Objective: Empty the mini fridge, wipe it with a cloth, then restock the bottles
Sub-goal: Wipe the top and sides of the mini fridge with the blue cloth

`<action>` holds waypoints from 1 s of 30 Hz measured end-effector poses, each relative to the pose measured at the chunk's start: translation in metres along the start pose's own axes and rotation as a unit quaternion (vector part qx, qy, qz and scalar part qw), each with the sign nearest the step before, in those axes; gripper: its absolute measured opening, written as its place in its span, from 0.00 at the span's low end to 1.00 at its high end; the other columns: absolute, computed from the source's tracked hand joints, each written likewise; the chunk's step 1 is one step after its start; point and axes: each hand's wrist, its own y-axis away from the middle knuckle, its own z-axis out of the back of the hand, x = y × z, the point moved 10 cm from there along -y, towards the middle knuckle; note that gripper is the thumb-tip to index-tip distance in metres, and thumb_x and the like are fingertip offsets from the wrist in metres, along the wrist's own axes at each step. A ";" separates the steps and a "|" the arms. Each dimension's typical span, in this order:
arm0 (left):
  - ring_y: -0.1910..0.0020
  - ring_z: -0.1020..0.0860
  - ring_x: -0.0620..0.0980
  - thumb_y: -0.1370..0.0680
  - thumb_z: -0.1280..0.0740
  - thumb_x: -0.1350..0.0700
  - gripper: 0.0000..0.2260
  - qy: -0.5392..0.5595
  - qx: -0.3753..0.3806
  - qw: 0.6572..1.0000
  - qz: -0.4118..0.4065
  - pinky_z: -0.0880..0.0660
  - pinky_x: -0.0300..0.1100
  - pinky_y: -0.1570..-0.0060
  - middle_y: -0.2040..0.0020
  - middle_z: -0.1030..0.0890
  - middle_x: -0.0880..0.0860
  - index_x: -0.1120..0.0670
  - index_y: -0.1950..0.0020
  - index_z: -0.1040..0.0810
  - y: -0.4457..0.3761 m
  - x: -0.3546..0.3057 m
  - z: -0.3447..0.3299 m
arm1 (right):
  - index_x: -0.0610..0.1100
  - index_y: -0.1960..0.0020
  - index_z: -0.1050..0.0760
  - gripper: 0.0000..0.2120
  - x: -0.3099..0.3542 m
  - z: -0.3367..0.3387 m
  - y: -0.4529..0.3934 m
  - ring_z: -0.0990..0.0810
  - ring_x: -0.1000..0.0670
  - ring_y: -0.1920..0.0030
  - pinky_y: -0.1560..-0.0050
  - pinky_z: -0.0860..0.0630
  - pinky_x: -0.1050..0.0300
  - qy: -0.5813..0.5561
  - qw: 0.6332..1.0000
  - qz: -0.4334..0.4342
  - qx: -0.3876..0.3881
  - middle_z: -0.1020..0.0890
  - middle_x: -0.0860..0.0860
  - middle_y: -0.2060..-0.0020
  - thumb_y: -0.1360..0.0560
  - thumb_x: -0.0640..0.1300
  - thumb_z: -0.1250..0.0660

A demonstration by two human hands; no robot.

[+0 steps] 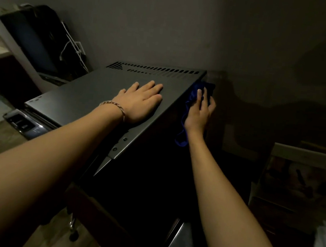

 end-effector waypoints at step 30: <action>0.21 0.55 0.55 0.17 0.56 0.41 0.23 0.003 0.004 1.000 0.004 0.55 0.58 0.24 0.20 0.54 0.42 0.39 0.21 0.52 -0.003 0.001 -0.003 | 0.59 0.31 0.26 0.32 0.055 -0.006 0.018 0.38 0.50 0.27 0.25 0.41 0.46 0.037 0.988 0.150 0.002 0.34 0.55 0.26 0.28 0.73 0.46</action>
